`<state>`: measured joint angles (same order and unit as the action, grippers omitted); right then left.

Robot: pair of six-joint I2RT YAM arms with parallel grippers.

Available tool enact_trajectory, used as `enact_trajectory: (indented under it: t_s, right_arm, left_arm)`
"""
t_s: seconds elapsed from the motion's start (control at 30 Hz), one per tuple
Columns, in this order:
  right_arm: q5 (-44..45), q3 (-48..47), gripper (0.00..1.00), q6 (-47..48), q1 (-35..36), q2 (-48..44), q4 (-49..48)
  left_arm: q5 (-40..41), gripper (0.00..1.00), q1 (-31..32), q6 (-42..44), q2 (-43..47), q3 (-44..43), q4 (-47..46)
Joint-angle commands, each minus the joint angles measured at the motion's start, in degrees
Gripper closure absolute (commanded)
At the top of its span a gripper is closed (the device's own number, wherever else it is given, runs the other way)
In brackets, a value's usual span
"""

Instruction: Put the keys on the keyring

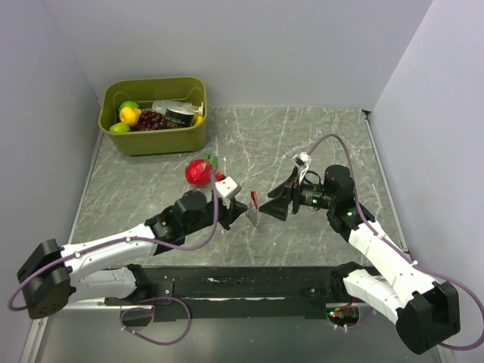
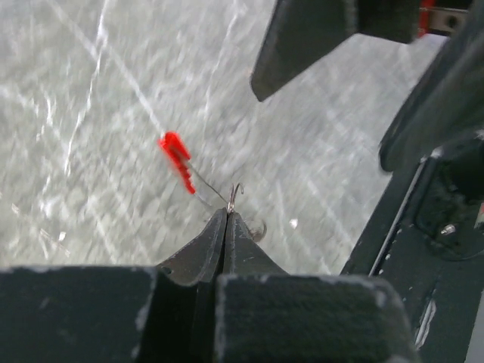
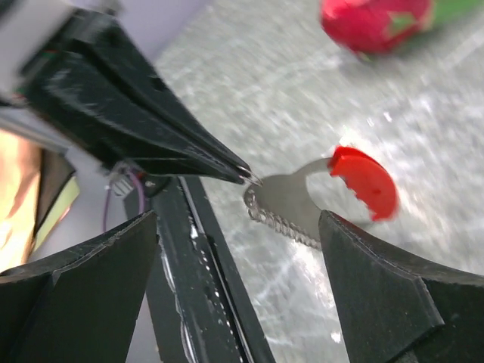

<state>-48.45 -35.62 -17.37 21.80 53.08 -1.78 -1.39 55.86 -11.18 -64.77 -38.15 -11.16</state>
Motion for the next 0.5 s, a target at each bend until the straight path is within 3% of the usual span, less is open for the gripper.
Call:
enact_trajectory:
  t_s: [0.0, 0.27, 0.47]
  right_arm:
    - [-6.0, -1.6, 0.06, -1.9, -0.6, -2.3, -6.9]
    - [-2.4, -2.3, 0.06, -2.0, -1.9, -3.1, -3.9]
    - [11.8, -4.5, 0.1, -2.1, -4.0, -1.8, 6.8]
  left_arm:
    - [-3.4, 0.99, -0.1, 1.7, 6.0, 5.3, -18.1]
    - [-4.9, 0.99, -0.2, 2.9, 7.7, 6.9, -19.7]
    - [-5.6, 0.99, -0.1, 3.4, 8.6, 7.7, -21.9]
